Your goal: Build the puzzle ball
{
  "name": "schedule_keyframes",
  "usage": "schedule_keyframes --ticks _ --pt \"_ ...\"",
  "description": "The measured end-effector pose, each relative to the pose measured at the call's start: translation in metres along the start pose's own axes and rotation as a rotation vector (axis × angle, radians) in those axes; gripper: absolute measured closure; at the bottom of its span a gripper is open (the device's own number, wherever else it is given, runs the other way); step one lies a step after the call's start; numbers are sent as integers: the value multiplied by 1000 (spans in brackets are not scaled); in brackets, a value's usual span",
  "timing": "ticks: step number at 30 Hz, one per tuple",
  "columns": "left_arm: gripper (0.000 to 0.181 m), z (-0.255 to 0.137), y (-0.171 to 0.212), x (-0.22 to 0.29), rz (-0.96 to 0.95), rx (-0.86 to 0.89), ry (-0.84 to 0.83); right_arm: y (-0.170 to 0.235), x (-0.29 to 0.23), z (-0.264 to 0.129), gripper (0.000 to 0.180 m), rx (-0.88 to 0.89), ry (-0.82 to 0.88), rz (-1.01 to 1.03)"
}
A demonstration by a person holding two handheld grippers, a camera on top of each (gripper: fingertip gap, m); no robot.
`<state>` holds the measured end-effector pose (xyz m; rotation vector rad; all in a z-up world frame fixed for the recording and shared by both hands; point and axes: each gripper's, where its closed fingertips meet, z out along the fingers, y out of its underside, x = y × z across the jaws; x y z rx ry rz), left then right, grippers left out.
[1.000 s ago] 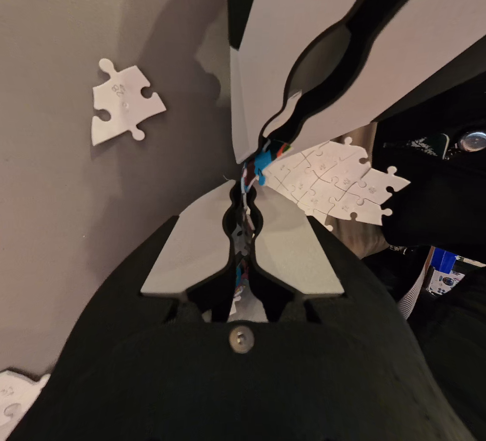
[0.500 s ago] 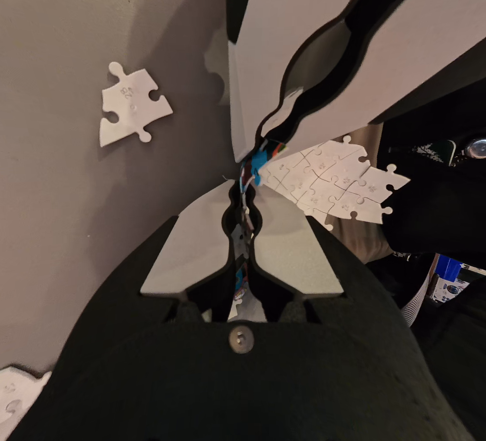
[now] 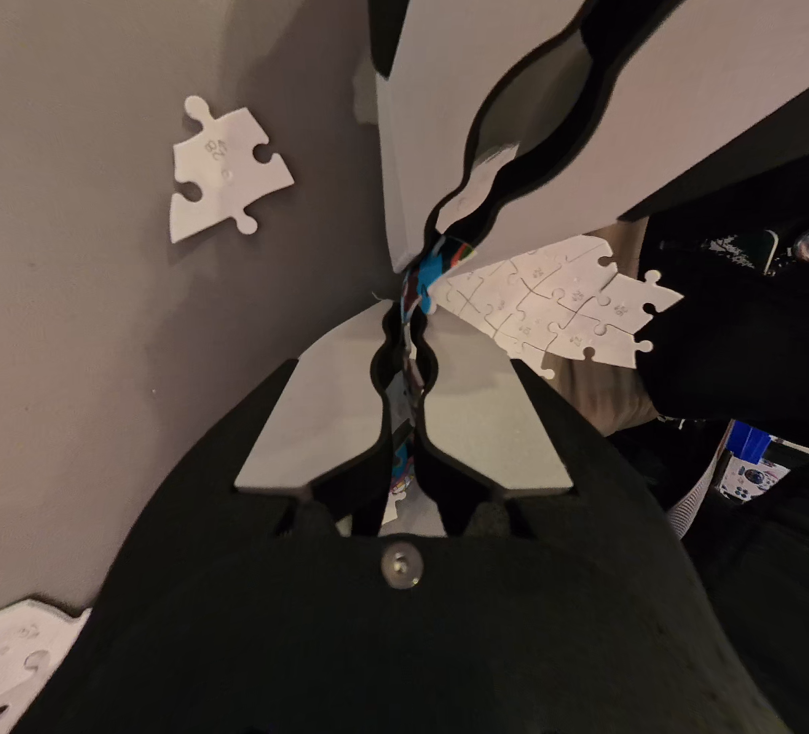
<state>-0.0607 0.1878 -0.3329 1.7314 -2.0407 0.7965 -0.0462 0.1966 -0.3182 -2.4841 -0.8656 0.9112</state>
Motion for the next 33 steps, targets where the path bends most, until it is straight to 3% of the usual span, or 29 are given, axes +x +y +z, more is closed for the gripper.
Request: schedule_keyframes --ticks 1,9,26,33 --pt "176 -1 -1 -1 -3 12 -1 -1 1 -1 176 7 3 0" --pt "176 -1 -1 -1 -8 15 -1 2 2 -8 168 -11 18 -7" --pt "176 -3 0 -1 -20 7 3 10 0 -6 179 -41 -25 9" --pt "166 -3 -5 2 -5 25 6 8 -2 -6 179 -30 -38 12"
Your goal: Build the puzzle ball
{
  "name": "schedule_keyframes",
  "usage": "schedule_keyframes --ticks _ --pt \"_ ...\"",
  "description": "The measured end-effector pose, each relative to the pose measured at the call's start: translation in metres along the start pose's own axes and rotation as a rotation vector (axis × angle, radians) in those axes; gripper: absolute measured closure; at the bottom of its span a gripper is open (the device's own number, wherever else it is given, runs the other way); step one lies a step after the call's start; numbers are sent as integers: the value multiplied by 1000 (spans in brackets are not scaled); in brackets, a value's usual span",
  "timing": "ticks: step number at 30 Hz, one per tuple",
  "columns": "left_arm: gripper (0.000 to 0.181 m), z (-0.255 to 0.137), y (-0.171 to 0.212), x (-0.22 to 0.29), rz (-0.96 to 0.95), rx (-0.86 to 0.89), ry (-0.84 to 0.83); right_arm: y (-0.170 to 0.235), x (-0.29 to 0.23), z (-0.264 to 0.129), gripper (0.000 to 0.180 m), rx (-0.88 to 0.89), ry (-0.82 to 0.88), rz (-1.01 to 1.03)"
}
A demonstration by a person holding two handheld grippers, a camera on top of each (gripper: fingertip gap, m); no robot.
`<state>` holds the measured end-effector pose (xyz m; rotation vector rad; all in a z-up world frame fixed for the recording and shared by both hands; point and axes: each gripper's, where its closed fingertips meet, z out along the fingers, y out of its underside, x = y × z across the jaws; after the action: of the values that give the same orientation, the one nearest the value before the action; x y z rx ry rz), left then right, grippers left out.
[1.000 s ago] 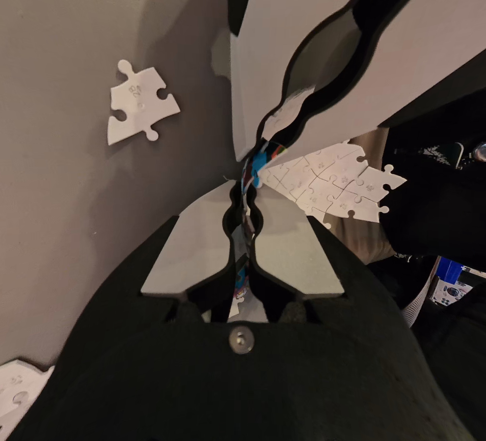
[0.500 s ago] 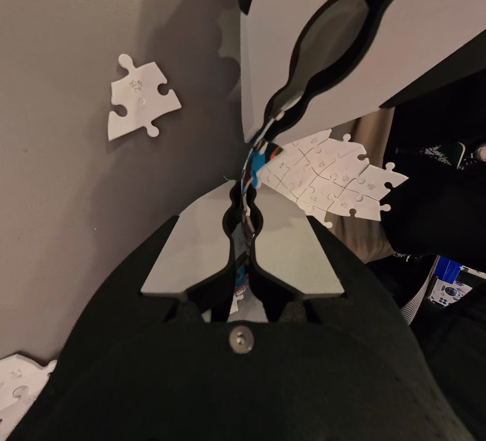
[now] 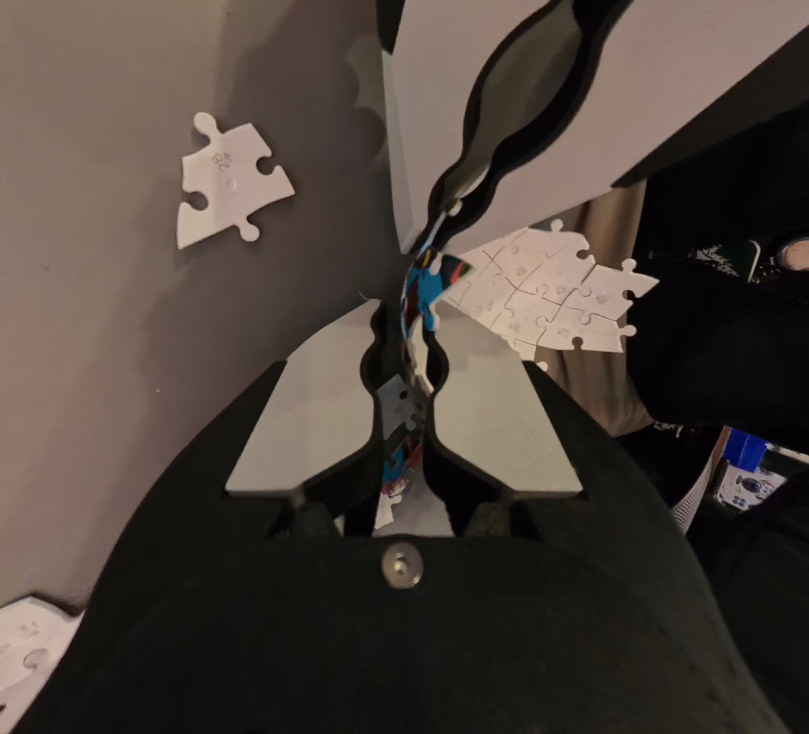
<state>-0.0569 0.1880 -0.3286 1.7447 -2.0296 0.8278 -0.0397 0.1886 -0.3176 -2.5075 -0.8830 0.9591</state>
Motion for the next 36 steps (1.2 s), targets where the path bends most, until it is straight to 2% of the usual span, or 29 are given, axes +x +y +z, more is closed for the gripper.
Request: schedule_keyframes --ticks 3,16,21,29,36 --pt "172 4 1 1 -1 -28 10 0 0 0 179 1 5 -3" --pt "176 8 5 3 -66 -64 63 0 -3 2 179 -10 15 -22" --pt "172 4 5 4 -55 -37 36 -3 -3 1 179 13 7 -18" --pt "154 1 15 1 -77 -82 -36 -3 -5 2 179 18 0 -14" --pt "163 6 18 5 -96 -70 -28 -4 -3 1 179 30 -7 1"
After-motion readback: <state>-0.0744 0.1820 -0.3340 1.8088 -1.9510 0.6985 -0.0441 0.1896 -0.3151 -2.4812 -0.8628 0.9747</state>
